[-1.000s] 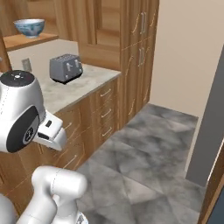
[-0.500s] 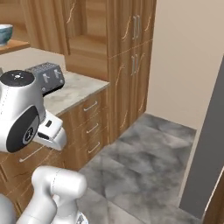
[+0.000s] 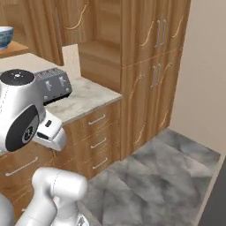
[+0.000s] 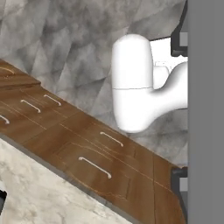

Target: Move the bowls from the cabinet to the plates on the dining table.

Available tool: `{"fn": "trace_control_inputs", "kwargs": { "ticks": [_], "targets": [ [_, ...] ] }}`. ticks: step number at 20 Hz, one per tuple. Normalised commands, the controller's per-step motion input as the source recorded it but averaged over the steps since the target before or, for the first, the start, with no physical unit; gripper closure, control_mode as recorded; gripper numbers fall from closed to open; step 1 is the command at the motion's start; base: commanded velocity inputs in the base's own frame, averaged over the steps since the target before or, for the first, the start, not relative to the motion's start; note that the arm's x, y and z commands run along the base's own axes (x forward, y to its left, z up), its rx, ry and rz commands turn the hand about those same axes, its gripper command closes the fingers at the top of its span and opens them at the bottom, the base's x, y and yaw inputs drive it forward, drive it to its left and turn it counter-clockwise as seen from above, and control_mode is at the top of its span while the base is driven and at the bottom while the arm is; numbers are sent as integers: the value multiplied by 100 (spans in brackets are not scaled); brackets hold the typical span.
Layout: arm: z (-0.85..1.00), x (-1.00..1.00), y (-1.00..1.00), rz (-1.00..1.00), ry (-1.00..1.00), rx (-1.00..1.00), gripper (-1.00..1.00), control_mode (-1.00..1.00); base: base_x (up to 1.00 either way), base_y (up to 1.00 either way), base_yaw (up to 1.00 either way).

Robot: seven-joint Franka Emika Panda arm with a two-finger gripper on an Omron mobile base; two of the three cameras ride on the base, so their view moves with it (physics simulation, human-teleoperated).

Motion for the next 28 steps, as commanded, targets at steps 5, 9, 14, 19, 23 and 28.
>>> {"fn": "trace_control_inputs", "kwargs": {
  "ticks": [5,9,14,19,23,28],
  "targets": [
    [0,0,0,0,0,0,-100,100,17,-35,70],
    [0,0,0,0,0,0,-100,100,33,-44,63],
    [0,0,0,0,0,0,-100,100,70,-70,47],
    [0,0,0,0,0,0,-100,100,73,-49,38],
    [0,0,0,0,0,0,-100,100,0,54,17],
    [0,0,0,0,0,0,-100,100,-19,43,15]
  ]
}}
